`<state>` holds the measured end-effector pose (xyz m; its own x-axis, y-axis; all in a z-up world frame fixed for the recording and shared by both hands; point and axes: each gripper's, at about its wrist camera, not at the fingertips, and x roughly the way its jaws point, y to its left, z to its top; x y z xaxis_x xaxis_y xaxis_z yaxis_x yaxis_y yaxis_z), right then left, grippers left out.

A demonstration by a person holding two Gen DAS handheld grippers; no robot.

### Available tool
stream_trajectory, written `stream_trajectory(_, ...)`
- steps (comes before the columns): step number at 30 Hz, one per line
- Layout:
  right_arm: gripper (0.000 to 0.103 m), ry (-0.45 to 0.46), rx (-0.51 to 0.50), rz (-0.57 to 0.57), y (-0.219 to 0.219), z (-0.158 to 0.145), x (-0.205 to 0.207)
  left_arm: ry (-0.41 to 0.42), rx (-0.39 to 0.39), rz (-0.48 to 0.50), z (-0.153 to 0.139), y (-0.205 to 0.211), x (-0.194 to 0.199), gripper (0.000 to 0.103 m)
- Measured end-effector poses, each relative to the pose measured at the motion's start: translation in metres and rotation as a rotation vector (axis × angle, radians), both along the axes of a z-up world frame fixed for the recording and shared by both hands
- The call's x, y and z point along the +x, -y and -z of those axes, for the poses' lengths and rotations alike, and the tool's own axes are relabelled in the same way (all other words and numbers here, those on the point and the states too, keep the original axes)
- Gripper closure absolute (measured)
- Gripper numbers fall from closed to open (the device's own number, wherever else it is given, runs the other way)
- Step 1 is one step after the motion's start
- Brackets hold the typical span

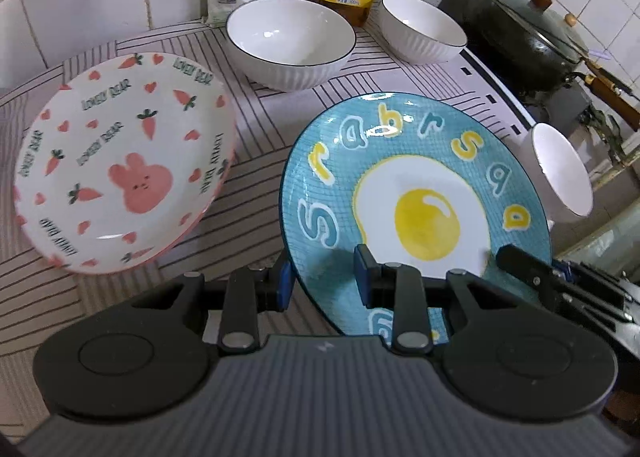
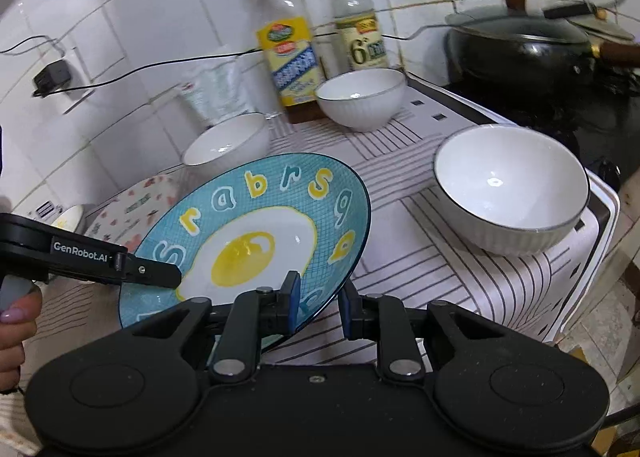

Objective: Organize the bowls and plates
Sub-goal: 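Lift the blue plate and carry it over the bunny plate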

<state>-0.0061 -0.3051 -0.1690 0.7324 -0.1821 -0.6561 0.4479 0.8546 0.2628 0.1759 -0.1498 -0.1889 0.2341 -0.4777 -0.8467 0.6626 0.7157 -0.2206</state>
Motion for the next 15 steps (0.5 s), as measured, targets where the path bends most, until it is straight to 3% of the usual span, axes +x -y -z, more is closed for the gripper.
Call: stream_trajectory(15, 0.077, -0.012, -0.030, -0.137, -0.058, -0.049, 0.016, 0.021, -0.037, -0.095, -0.043, -0.084, -0.010, 0.074)
